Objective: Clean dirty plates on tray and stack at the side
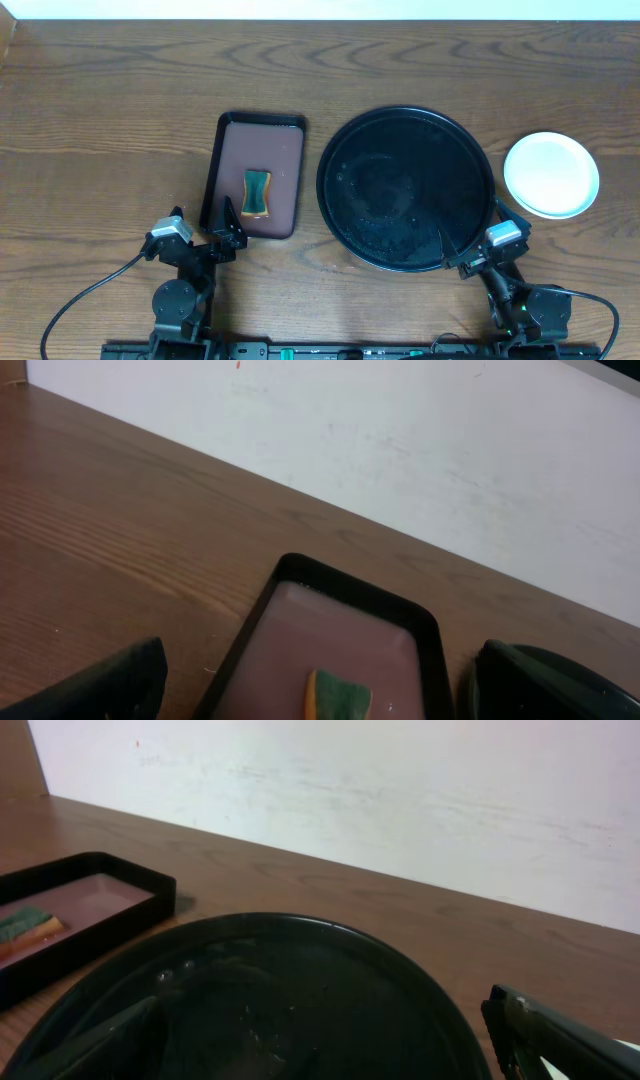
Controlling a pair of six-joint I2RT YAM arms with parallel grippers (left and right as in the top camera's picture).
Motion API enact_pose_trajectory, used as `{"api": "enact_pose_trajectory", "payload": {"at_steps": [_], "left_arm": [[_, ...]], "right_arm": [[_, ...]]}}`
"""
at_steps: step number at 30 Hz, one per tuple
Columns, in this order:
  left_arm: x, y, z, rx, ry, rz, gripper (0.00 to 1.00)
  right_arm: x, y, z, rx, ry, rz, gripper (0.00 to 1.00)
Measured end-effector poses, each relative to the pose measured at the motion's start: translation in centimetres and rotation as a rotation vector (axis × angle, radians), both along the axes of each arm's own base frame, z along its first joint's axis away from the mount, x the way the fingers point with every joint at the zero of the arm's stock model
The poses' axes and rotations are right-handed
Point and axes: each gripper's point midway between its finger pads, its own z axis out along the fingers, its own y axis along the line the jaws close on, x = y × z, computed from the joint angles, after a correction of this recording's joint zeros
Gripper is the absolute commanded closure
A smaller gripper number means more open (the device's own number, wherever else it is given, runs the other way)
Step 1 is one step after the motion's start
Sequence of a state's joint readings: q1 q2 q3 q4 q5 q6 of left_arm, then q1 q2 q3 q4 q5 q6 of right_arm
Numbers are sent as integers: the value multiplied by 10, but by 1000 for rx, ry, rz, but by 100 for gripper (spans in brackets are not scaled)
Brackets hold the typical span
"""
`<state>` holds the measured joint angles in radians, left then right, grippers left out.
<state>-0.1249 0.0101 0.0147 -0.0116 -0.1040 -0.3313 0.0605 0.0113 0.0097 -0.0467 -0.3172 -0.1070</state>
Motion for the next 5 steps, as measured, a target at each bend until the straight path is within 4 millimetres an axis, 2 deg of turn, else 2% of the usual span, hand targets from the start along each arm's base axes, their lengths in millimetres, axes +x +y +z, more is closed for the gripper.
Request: {"api": "enact_pose_trajectory", "payload": {"at_steps": [5], "left_arm": [[0,0,0,0,0,0,1]], "right_arm": [[0,0,0,0,0,0,1]]}}
